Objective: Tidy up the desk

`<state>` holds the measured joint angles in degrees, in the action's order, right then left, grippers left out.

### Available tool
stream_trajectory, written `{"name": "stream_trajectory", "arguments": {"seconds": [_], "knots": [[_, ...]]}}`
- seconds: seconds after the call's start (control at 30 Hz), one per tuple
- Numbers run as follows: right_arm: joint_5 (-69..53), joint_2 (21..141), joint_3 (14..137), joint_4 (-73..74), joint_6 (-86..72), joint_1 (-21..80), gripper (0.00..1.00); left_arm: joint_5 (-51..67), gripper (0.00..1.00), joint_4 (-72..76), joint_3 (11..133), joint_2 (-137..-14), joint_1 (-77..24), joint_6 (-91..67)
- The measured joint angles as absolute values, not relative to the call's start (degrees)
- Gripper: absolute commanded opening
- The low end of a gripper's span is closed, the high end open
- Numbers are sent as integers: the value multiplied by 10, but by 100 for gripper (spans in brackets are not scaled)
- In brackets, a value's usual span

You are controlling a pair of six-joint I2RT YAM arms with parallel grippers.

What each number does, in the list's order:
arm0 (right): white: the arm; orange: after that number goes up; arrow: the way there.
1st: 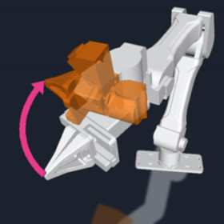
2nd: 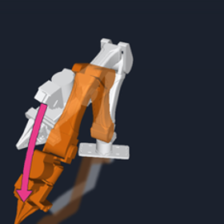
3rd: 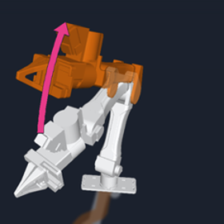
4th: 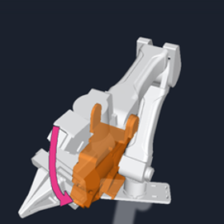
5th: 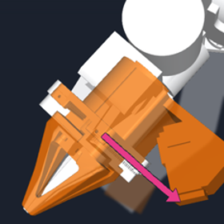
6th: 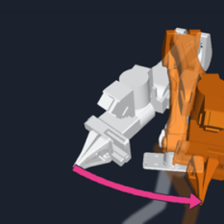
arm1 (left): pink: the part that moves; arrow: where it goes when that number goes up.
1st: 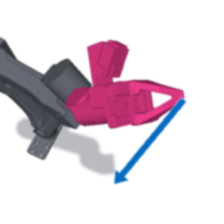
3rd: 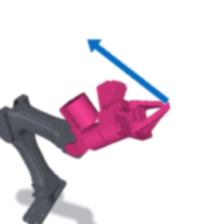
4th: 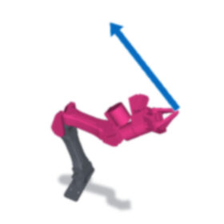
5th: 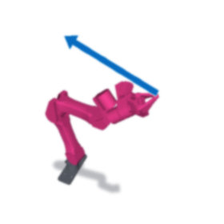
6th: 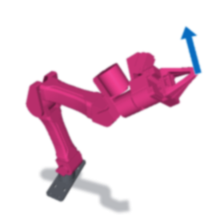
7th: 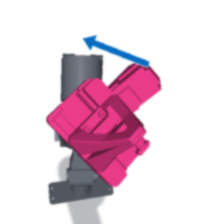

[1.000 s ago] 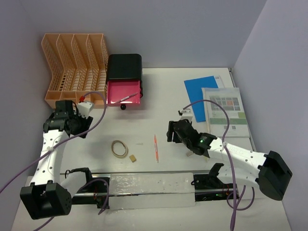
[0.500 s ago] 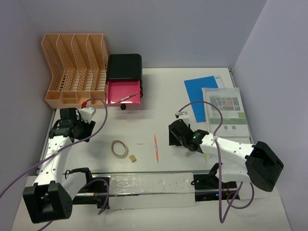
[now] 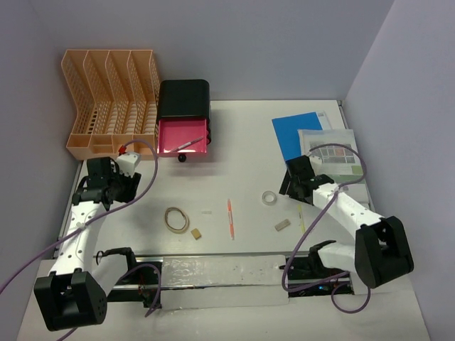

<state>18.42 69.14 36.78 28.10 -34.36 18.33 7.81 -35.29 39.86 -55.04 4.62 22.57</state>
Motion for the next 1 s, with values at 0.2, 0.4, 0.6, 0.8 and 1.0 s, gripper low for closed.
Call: {"name": "stream_trajectory", "arguments": {"seconds": [0.2, 0.4, 0.6, 0.8, 1.0], "knots": [[145, 729, 369, 290, -328, 122, 72, 83, 63, -353, 399, -548, 46, 241], [104, 797, 393, 331, -317, 105, 67, 107, 63, -354, 400, -538, 46, 258], [67, 843, 431, 346, -305, 94, 42, 127, 62, -354, 404, -525, 46, 275], [62, 847, 436, 348, -302, 94, 43, 139, 62, -359, 405, -509, 47, 286], [66, 845, 436, 356, -302, 94, 47, 145, 62, -362, 408, -508, 50, 289]]}}
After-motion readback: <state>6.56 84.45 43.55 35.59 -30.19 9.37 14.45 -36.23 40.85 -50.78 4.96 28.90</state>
